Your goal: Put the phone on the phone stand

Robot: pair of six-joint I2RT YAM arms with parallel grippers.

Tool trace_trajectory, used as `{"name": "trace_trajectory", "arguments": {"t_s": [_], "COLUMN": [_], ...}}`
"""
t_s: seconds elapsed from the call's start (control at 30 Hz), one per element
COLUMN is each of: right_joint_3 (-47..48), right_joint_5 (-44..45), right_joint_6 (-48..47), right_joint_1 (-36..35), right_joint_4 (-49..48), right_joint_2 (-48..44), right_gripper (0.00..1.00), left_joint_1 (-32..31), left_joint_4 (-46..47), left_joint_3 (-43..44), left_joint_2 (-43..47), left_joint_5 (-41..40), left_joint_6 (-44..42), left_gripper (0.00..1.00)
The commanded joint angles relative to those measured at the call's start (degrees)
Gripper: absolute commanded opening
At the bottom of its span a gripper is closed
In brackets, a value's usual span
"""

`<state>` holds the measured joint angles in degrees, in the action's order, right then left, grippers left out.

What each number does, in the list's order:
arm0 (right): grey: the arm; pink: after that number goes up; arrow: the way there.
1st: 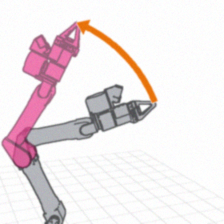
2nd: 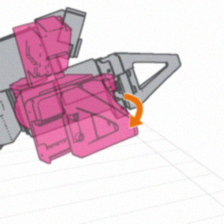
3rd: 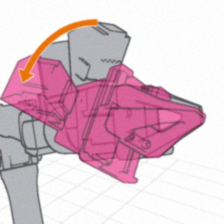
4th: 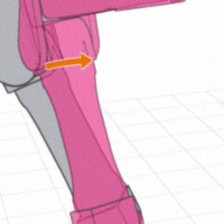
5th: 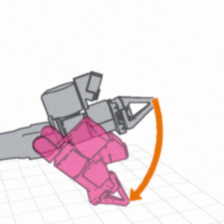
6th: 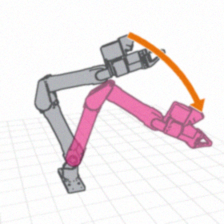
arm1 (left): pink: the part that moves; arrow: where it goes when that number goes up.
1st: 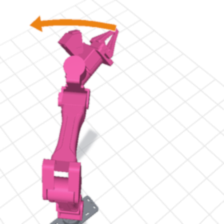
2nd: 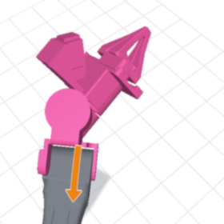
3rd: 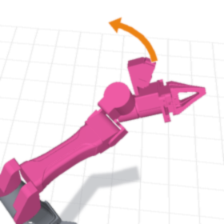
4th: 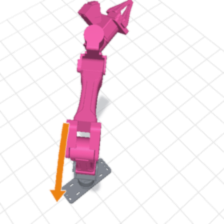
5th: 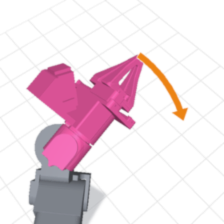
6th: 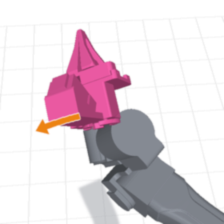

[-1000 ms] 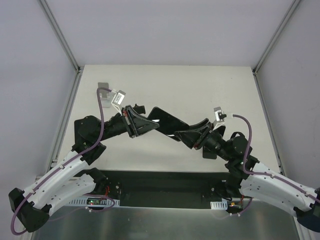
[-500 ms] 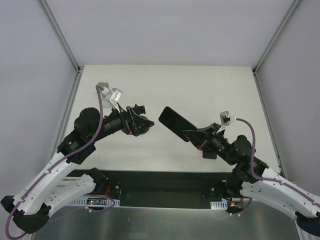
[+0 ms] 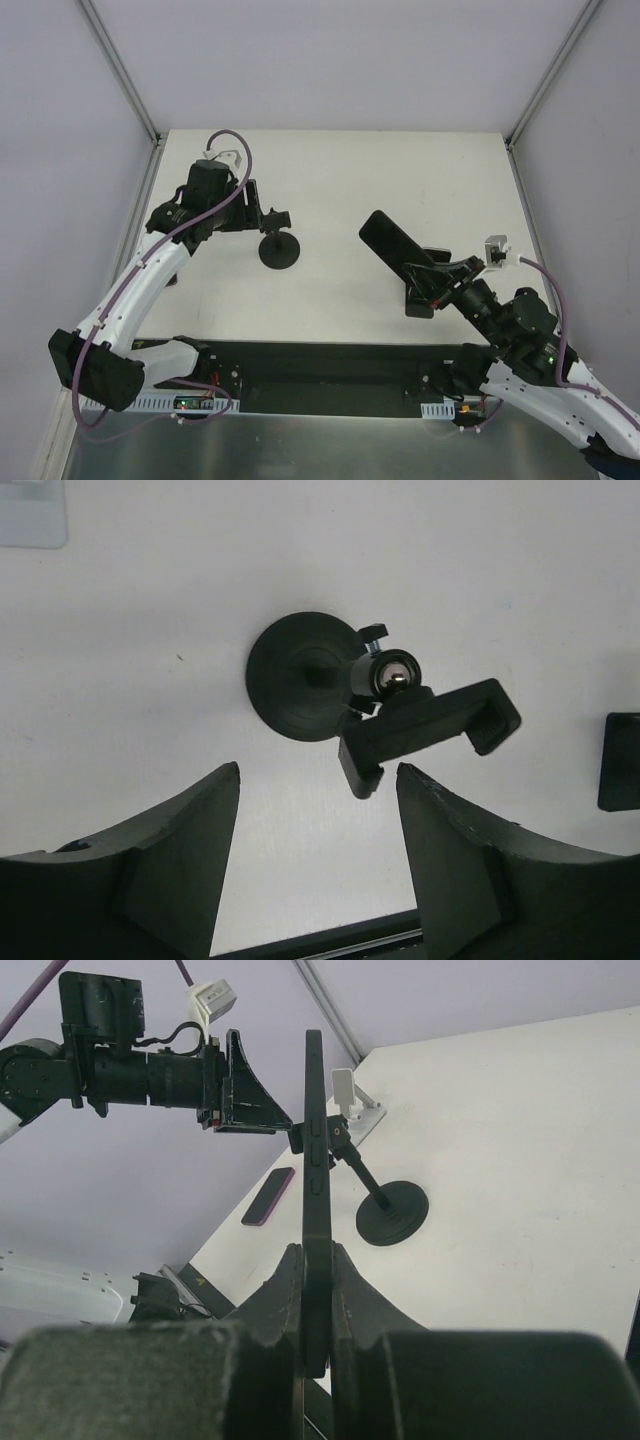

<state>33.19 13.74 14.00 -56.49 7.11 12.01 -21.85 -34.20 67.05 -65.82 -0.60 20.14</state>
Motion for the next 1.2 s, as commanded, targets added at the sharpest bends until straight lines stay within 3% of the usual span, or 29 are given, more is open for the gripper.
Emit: {"name": "trace_trajectory", "arguments": {"t_s": [0.0, 0.13, 0.4, 0.53, 0.63, 0.67, 0.7, 0.93, 1.1, 1.17], "right_joint_3": [1.00, 1.44, 1.79, 1.70, 1.61, 1.61, 1.61, 1.70, 2.23, 2.49], "right_joint_5": [0.77, -0.37, -1.17, -1.26, -0.99, -1.08, -0.91, 0.06, 1.29, 1.99], "right_joint_6": [-1.17, -0.99, -1.08, -0.99, -0.99, -1.08, -1.17, -1.87, -2.75, -2.93], "right_joint_1": [-0.02, -0.02, -0.02, -0.11, -0.11, -0.03, -0.02, -0.02, -0.03, -0.11], "right_joint_4": [-2.54, -2.72, -3.77, -3.78, -3.77, -3.77, -3.77, -2.90, -0.88, -0.26], "right_joint_2": [-1.02, 0.03, 2.05, 2.49, 2.23, 2.31, 2.32, 2.40, 1.79, 1.26], "right_gripper": [0.01, 0.01, 0.01, 0.01, 0.01, 0.01, 0.01, 0.01, 0.01, 0.01], "left_joint_1": [3.64, 3.83, 3.92, 3.92, 3.92, 3.92, 3.92, 2.34, -5.30, -12.32], "left_joint_4": [0.61, 5.63, 7.56, 8.53, 9.14, 9.32, 9.41, 11.52, 11.43, 11.43], "left_joint_3": [0.20, -2.53, -4.29, -4.56, -4.64, -4.64, -4.47, -4.29, -3.06, -1.84], "left_joint_2": [-2.02, -2.03, -3.96, -4.14, -3.88, -3.61, -3.35, -1.07, 0.70, 0.00], "left_joint_5": [8.23, 11.32, 15.10, 14.23, 14.22, 14.40, 14.92, 23.89, 17.49, 14.07], "left_joint_6": [-3.88, -4.23, -3.62, -4.15, -4.41, -4.58, -4.58, -2.39, 4.90, 7.62], "left_gripper": [0.59, 0.50, 0.45, 0.28, 0.21, 0.06, 0.00, 0.00, 0.00, 0.00]}}
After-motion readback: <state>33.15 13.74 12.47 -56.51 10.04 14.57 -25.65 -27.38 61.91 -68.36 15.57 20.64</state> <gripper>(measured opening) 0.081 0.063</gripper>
